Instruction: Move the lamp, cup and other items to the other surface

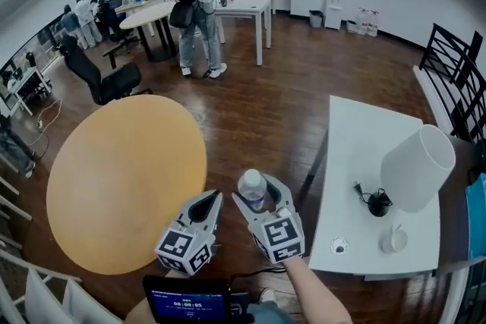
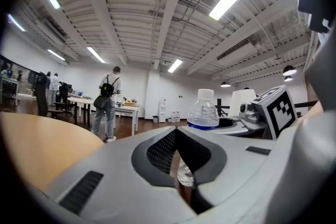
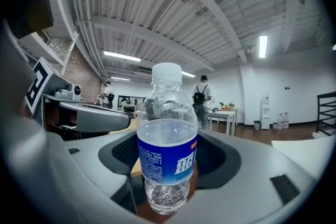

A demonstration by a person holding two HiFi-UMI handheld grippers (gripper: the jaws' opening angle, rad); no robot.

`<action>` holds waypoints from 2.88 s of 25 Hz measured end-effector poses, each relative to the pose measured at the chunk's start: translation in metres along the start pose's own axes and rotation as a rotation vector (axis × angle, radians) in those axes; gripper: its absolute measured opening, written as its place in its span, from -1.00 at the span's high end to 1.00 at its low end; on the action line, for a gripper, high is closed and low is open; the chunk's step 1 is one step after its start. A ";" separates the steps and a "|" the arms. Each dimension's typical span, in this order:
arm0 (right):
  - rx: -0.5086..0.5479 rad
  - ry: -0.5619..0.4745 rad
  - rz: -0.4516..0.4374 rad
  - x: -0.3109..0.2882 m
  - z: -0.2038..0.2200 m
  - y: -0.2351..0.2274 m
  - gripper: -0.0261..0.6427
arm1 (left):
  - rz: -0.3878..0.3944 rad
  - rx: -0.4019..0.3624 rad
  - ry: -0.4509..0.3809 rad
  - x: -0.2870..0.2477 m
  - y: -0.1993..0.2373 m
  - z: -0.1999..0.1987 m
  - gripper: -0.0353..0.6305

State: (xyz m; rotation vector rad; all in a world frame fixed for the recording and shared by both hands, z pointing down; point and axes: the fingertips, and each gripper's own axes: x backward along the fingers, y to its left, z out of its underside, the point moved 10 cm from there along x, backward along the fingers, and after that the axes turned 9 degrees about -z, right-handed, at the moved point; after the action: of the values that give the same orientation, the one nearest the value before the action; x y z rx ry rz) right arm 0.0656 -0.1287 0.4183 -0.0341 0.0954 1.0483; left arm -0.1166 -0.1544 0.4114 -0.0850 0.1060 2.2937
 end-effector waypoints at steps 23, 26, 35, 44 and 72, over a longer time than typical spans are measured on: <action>0.019 0.061 -0.563 -0.284 0.051 0.270 0.06 | -0.557 0.039 -0.009 0.209 0.258 0.035 0.85; 0.029 0.054 -0.562 -0.294 0.061 0.278 0.02 | -0.557 0.037 0.011 0.214 0.262 0.037 0.85; 0.016 0.069 -0.547 -0.289 0.057 0.275 -0.09 | -0.523 0.056 0.029 0.210 0.249 0.032 0.85; 0.043 0.040 -0.462 -0.249 0.046 0.255 -0.08 | -0.398 0.071 -0.009 0.188 0.228 0.026 0.85; 0.049 -0.061 0.175 0.045 -0.006 0.014 0.92 | 0.176 0.024 -0.002 -0.042 -0.044 0.005 0.85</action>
State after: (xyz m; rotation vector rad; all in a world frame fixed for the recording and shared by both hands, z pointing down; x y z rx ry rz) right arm 0.0748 -0.0834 0.4083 0.0512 0.0698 1.2206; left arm -0.0561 -0.1555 0.4180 -0.0625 0.1452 2.4671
